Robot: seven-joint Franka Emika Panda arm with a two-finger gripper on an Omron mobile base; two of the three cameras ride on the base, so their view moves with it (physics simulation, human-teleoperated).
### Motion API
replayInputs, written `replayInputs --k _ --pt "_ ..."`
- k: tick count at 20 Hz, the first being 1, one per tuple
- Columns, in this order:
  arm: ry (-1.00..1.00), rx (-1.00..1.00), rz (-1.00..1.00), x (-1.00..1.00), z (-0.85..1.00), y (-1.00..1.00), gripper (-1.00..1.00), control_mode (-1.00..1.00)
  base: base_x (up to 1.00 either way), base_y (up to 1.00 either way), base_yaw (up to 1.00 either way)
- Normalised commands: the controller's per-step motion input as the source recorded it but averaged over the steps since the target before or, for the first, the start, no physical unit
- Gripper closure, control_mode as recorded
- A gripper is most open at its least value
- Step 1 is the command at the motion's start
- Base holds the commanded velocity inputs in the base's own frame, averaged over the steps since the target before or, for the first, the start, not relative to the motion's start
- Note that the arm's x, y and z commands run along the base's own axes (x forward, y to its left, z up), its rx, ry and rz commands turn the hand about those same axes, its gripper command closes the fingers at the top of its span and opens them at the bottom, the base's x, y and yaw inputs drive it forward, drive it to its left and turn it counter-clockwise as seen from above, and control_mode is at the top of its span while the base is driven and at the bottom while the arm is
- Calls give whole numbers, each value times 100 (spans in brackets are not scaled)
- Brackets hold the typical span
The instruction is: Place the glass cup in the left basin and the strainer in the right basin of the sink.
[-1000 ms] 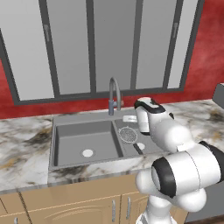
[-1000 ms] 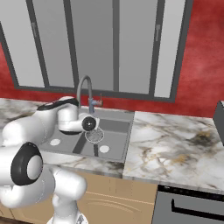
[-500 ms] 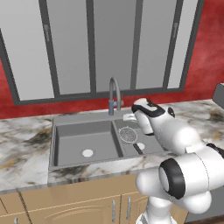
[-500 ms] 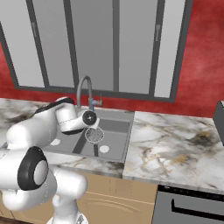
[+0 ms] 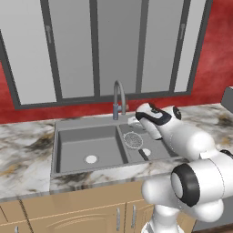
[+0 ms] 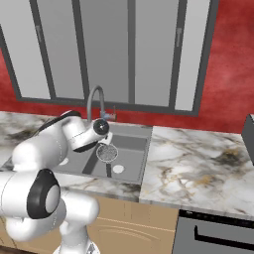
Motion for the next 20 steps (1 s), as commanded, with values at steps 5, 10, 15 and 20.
replayInputs --k 5,10,15,20 --pt "7 -6 0 -3 0 0 -100 -100 0 0 0" --pt "4 -10 0 -18 0 -5 -100 -100 0 0 0" --pt "1 -7 0 -14 0 -27 -100 -100 0 0 0" --pt "0 -1 0 0 0 -31 -100 -100 0 0 0"
